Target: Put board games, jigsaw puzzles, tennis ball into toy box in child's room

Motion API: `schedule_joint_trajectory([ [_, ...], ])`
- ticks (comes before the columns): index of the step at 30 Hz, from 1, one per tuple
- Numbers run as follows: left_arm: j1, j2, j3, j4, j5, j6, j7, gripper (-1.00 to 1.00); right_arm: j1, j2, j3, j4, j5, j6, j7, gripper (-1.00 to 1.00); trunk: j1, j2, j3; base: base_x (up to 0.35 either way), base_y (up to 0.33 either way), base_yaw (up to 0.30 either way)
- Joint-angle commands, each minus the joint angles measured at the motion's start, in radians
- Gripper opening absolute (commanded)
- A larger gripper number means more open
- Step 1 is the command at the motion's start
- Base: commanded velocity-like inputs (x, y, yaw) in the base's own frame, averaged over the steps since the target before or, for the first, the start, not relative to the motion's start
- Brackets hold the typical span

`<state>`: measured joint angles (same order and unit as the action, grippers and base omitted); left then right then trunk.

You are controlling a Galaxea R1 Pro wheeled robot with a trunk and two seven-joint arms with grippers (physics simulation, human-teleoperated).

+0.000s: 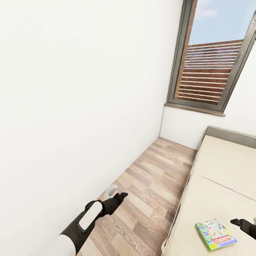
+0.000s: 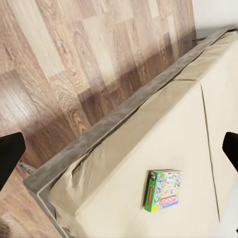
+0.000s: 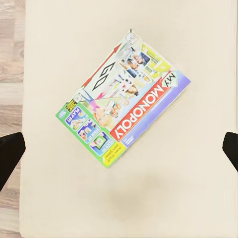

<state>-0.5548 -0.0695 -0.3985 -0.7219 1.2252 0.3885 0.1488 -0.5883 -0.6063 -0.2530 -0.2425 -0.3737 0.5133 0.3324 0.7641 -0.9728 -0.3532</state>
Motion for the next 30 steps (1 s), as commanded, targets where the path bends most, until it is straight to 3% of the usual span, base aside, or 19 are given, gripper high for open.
schedule_joint_trajectory([
  [1, 0.000, 0.000, -0.002, -0.002, 0.011, 0.001, 0.009, 1.00, -0.002, 0.000, -0.006, -0.001, 0.000, 0.011, 0.002, 1.00, 0.004, -0.008, -0.005, 0.000, 0.000, -0.192],
  [6, 0.000, 0.002, -0.002, -0.002, 0.011, 0.001, 0.010, 1.00, -0.011, 0.004, -0.006, -0.006, -0.004, 0.109, 0.001, 1.00, 0.023, -0.043, -0.021, 0.000, 0.000, -0.239],
  [7, 0.000, 0.003, -0.001, -0.002, 0.011, 0.002, 0.013, 1.00, -0.024, 0.040, -0.006, -0.016, -0.007, 0.149, -0.012, 1.00, 0.027, -0.050, -0.024, 0.000, 0.000, -0.272],
  [10, 0.000, 0.005, -0.001, -0.002, 0.011, 0.002, 0.016, 1.00, -0.069, 0.087, -0.007, -0.038, -0.012, 0.186, -0.070, 1.00, 0.039, -0.071, -0.034, 0.000, 0.000, -0.280],
  [11, 0.000, 0.007, -0.001, -0.002, 0.010, 0.002, 0.017, 1.00, -0.106, 0.108, -0.010, -0.049, -0.017, 0.201, -0.125, 1.00, 0.042, -0.078, -0.037, 0.000, 0.000, -0.287],
  [14, 0.000, 0.011, 0.000, -0.002, 0.011, 0.003, 0.016, 1.00, -0.162, 0.137, -0.025, -0.065, -0.036, 0.219, -0.219, 1.00, 0.054, -0.099, -0.046, 0.000, 0.000, -0.290],
  [24, -0.001, 0.006, 0.000, -0.002, 0.010, 0.003, 0.016, 1.00, -0.180, 0.150, -0.024, -0.111, -0.041, 0.219, -0.243, 1.00, 0.092, -0.169, -0.079, 0.000, 0.000, -0.156],
  [30, -0.001, 0.005, -0.001, -0.002, 0.011, 0.004, 0.013, 1.00, -0.179, 0.151, -0.021, -0.160, -0.038, 0.163, -0.243, 1.00, 0.115, -0.211, -0.098, 0.000, 0.000, -0.009],
])
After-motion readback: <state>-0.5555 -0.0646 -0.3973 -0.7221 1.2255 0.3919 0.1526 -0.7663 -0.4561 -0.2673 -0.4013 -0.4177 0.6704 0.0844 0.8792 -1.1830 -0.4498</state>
